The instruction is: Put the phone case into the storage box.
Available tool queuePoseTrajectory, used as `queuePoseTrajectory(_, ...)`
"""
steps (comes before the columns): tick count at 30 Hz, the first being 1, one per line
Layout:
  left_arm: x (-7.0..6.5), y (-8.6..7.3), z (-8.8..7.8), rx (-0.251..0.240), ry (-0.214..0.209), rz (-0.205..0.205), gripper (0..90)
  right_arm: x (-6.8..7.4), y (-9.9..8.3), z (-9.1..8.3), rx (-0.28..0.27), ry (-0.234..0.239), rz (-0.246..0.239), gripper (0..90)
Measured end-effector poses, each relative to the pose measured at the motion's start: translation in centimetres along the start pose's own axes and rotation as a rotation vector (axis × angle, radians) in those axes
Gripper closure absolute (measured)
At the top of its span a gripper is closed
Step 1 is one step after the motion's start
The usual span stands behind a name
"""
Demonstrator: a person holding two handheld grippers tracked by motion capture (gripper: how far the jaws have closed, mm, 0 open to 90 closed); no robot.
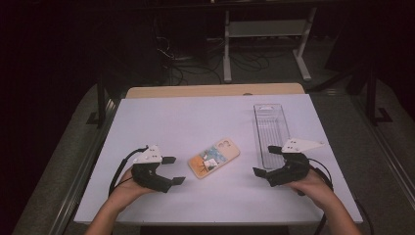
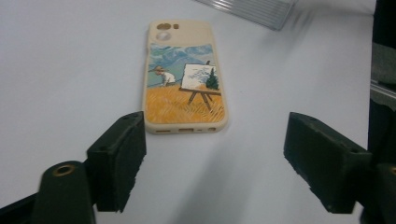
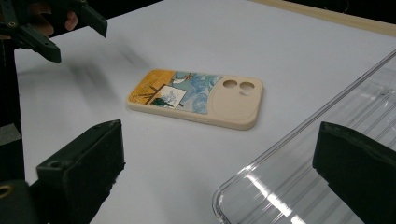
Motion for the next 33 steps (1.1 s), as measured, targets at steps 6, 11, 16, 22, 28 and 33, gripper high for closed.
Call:
queuePoseTrajectory(6, 0.2, -0.9, -0.9, -0.032, 0.033, -0.029, 12.4, 0.0, 0.0, 0.0, 0.001, 0.0, 0.002, 1.6)
queuePoseTrajectory(11, 0.5, -1.3, -1.1, -0.045, 0.05, -0.025, 4.9, 0.1, 0.0, 0.0, 0.003, -0.003, -0.001, 1.6)
queuePoseTrajectory(16, 0.9, -1.4, -1.2, -0.05, 0.059, -0.039, 0.0, 0.0, 0.0, 0.0, 0.0, -0.002, -0.004, 1.7)
queuePoseTrajectory(22, 1.2, -1.6, -1.1, -0.041, 0.062, -0.049, 0.0, 0.1, -0.1, 0.0, -0.001, -0.006, -0.005, 1.7)
queuePoseTrajectory(28, 1.4, -1.5, -1.2, -0.038, 0.069, -0.05, 0.0, 0.1, -0.1, 0.0, -0.001, -0.009, -0.005, 1.7)
queuePoseTrajectory(33, 1.4, -1.1, -1.2, -0.038, 0.07, -0.052, 0.0, 0.1, -0.1, 0.0, -0.003, -0.008, -0.002, 1.7)
Point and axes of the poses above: each handheld gripper's, and its own axes: z roughly forward along the jaws, y roughly out of its top, x roughly to its left, the point moved 2 cm from there along z, roughly forward along the jaws, and after that the axes turned 1 degree about y, right-handed, at the moved point
